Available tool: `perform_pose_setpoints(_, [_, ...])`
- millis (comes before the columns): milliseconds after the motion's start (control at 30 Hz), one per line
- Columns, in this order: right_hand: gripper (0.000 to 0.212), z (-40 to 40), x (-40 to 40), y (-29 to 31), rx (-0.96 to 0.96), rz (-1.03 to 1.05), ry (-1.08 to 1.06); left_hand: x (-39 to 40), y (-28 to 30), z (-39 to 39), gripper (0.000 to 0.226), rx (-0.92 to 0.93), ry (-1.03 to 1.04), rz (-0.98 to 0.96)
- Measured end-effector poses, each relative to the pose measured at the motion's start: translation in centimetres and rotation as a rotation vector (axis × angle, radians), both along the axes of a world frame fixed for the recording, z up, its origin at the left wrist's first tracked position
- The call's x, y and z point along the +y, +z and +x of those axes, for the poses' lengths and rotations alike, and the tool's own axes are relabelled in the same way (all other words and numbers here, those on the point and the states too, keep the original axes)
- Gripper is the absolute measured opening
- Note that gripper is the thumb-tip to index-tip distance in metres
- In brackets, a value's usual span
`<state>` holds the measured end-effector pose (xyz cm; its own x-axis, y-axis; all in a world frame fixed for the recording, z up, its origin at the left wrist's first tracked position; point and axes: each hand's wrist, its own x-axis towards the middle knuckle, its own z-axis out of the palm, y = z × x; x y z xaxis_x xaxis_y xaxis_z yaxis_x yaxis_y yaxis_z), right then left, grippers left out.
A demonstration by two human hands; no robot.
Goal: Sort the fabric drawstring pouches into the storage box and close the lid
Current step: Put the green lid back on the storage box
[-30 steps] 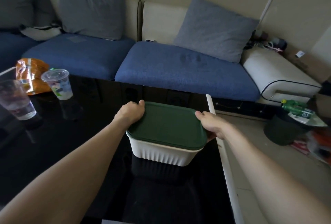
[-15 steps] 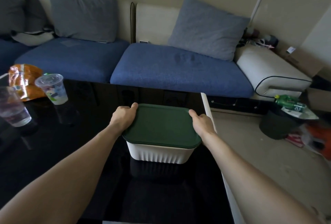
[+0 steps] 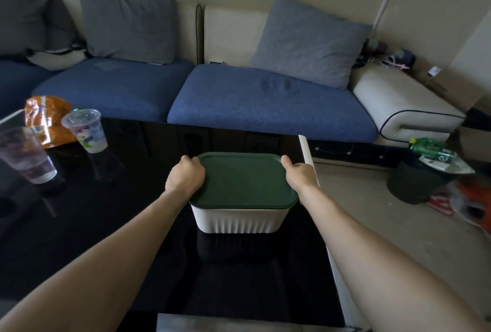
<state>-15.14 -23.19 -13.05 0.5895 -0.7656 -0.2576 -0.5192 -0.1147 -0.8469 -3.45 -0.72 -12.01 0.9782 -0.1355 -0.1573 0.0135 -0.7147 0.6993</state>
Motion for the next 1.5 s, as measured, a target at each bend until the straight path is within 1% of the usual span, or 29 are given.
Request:
perform_pose_setpoints(100, [0.044,-0.7,0.1,-0.8,-0.126,0.217,-0.012,0.6,-0.5,-1.1,0.044,0.006,-0.032,-0.076])
perform_pose_setpoints(167, [0.044,-1.1,0.6,-1.5,-0.183,0.272,0.022,1.0,-0.8,-1.9,0.044,-0.038,0.012,-0.130])
perform_pose_setpoints(300, [0.033,-1.5,1.3,-2.4,-0.331,0.132,-0.034,1.0,-1.1,-2.2,0.043,-0.069,0.066,-0.174])
perform_pose_setpoints(400, [0.027,-1.6,1.2,-2.5,-0.376,0.056,0.000,1.1,-1.1,-2.5,0.042,-0.126,0.088,-0.175])
perform_pose_setpoints(500, [0.029,-1.8,1.1,-2.4,-0.377,0.002,0.033,0.8,-0.6,-3.0,0.037,-0.174,0.111,-0.099])
perform_pose_setpoints(533, [0.030,-1.8,1.1,-2.4,-0.368,-0.027,0.035,0.8,-0.3,-3.2,0.036,-0.215,0.116,-0.019])
perform_pose_setpoints(567, [0.031,-1.7,1.1,-2.4,-0.357,-0.060,0.033,0.7,-0.1,-3.4,0.038,-0.326,0.096,0.089])
perform_pose_setpoints(600, [0.031,-1.5,1.1,-2.5,-0.343,-0.088,0.031,0.6,0.0,-3.7,0.042,-0.490,0.040,0.168])
perform_pose_setpoints(633, [0.031,-1.3,1.1,-2.5,-0.325,-0.103,0.031,0.5,0.0,-4.3,0.046,-0.653,-0.082,0.173])
perform_pose_setpoints(667, [0.031,-1.1,1.2,-2.5,-0.305,-0.107,0.028,0.4,-0.4,-5.0,0.049,-0.782,-0.277,0.139])
perform_pose_setpoints(700, [0.031,-1.0,1.3,-2.3,-0.287,-0.108,0.024,0.4,-0.9,-5.8,0.053,-0.844,-0.502,0.141])
perform_pose_setpoints(733, [0.031,-0.8,1.4,-2.2,-0.273,-0.110,0.018,0.5,-1.7,-6.5,0.058,-0.874,-0.689,0.225])
perform_pose_setpoints(767, [0.030,-0.8,1.4,-2.2,-0.260,-0.115,0.013,0.6,-2.3,-6.9,0.063,-0.886,-0.807,0.362])
perform_pose_setpoints(800, [0.030,-0.8,1.4,-2.1,-0.254,-0.121,0.013,0.6,-2.9,-6.8,0.066,-0.900,-0.854,0.480])
perform_pose_setpoints(867, [0.031,-0.9,1.4,-2.1,-0.246,-0.129,0.016,0.7,-3.3,-6.6,0.067,-0.906,-0.852,0.615])
perform_pose_setpoints(967, [0.032,-0.9,1.4,-2.0,-0.220,-0.172,0.030,0.7,-3.8,-6.5,0.065,-0.898,-0.833,0.667])
perform_pose_setpoints(1100, [0.033,-0.8,1.5,-1.8,-0.156,-0.271,0.044,0.7,-3.9,-7.1,0.061,-0.857,-0.829,0.617])
perform_pose_setpoints(1167, [0.033,-0.7,1.7,-1.6,-0.130,-0.300,0.037,0.8,-3.5,-7.1,0.062,-0.861,-0.835,0.549])
perform_pose_setpoints(1200, [0.032,-0.7,1.8,-1.5,-0.123,-0.311,0.033,0.8,-3.2,-7.1,0.063,-0.839,-0.836,0.470])
perform_pose_setpoints(1233, [0.032,-0.7,1.8,-1.4,-0.122,-0.318,0.030,0.9,-2.6,-7.0,0.066,-0.770,-0.809,0.343])
perform_pose_setpoints(1267, [0.032,-0.7,1.9,-1.4,-0.127,-0.322,0.029,0.9,-1.9,-6.8,0.068,-0.658,-0.754,0.180])
perform_pose_setpoints(1300, [0.032,-0.8,1.9,-1.3,-0.133,-0.322,0.025,0.9,-1.3,-6.3,0.068,-0.567,-0.664,0.031])
perform_pose_setpoints(1333, [0.032,-0.8,1.9,-1.3,-0.139,-0.316,0.019,0.9,-0.9,-5.4,0.066,-0.525,-0.549,-0.054])
perform_pose_setpoints(1367, [0.032,-0.7,1.9,-1.2,-0.146,-0.312,0.013,1.1,-0.6,-4.2,0.064,-0.519,-0.449,0.003])
perform_pose_setpoints(1433, [0.032,-0.6,1.8,-1.3,-0.153,-0.310,0.004,1.3,-0.8,-2.4,0.065,-0.405,-0.363,0.181])
perform_pose_setpoints(1500, [0.032,-0.3,1.5,-1.5,-0.171,-0.307,-0.005,1.1,-1.0,-1.4,0.074,-0.262,-0.383,0.151])
